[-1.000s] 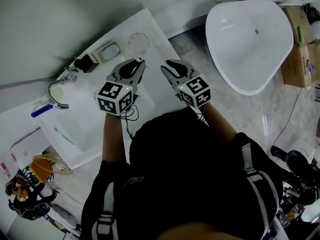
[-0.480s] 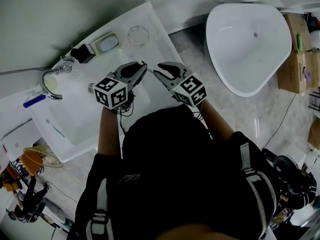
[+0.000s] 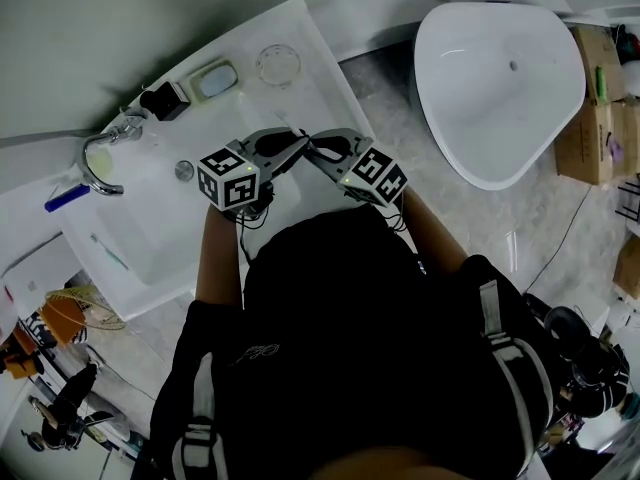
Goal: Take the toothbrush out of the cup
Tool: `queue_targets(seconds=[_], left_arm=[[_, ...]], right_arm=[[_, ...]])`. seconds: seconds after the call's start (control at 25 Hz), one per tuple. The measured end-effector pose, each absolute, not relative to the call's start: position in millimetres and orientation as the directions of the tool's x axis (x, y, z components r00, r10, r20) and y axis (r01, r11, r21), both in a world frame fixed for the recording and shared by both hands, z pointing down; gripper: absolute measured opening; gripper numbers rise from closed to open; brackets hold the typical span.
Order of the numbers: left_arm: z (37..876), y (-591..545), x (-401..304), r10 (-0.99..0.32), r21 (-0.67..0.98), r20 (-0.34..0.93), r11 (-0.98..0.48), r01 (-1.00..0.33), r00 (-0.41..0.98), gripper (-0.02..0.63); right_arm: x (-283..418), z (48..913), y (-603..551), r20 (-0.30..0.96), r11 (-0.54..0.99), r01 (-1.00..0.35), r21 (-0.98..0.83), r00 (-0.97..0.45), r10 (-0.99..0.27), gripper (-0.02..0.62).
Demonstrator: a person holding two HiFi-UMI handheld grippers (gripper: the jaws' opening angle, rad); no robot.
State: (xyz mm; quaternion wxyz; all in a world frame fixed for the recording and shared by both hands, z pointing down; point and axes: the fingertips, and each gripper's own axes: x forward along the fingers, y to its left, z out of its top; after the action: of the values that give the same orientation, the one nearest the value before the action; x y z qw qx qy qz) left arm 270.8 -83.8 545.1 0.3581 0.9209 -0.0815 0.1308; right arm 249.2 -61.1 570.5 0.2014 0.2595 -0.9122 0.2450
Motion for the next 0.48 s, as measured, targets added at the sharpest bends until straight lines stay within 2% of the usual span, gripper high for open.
queue_targets(seconds=[0.2,0.36,0.48], left_arm=[[554.4,-67.9,273.3,0.028,0.671,0.272,-0.722,-0.169,0.962,0.055],[561.7,-66.5,272.0,0.03,0.681,0.272,-0.712,-0.171,0.962,0.055],[564.2,-67.3,271.4,0.014,0.689,0.268,-0.702,-0.182,0.963,0.057]], right_arm=[[248.9,567.0,-57.4,0.436,0.728,-0.534,-0.43,-0.829,-0.35,0.09],[248.5,570.2,-53.6,0.434,0.738,-0.503,-0.45,-0.845,-0.312,0.049],[249.4,571.7,-53.8,0.443,0.735,-0.511,-0.446,-0.839,-0.315,0.048]])
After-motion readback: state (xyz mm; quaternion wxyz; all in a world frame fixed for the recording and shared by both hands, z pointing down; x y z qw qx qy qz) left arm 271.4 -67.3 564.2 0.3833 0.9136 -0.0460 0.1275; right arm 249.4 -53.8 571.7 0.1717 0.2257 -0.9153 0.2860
